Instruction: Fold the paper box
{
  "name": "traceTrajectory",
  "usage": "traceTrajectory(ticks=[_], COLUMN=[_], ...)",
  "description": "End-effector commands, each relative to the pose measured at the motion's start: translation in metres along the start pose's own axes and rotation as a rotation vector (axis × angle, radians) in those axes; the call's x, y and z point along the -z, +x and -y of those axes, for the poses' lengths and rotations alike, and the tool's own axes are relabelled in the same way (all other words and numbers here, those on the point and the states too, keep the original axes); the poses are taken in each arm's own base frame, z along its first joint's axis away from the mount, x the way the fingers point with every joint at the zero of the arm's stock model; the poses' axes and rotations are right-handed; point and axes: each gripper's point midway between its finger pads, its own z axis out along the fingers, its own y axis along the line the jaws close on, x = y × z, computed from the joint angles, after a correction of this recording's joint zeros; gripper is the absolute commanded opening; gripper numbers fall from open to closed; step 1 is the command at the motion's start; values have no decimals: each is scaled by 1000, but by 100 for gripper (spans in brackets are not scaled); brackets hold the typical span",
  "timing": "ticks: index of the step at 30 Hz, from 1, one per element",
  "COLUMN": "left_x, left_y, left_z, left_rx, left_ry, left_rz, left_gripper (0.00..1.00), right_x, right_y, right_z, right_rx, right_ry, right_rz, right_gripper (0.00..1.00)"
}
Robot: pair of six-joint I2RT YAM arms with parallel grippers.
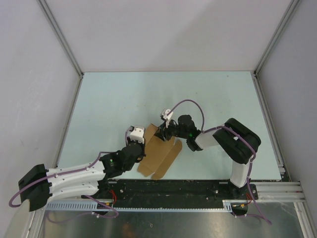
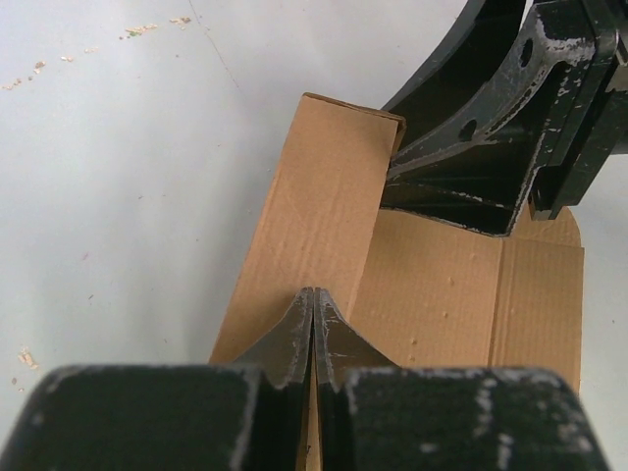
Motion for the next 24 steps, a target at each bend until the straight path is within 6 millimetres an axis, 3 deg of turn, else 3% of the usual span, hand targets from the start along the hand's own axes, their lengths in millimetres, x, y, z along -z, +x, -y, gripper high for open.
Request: traceTrajectory(ticks=[1, 15, 20, 24], left_x=[0, -2, -2, -3], left_y=[-11, -10, -8, -7], left_z=[5, 3, 2, 1], left_rx=[10, 12, 10, 9], left_ry=[16, 11, 8, 4], left_rz=[11, 4, -1, -3], left_gripper=[4, 4, 4, 4], right_x=[-7, -15, -18, -20], right_y=[-16, -14, -8, -7], right_z=[0, -5, -9, -11], right_rx=[34, 8, -12, -27], right_ry=[-4, -47, -74, -85], right_rz=[94, 149, 155, 174], right_gripper=[42, 25, 40, 43])
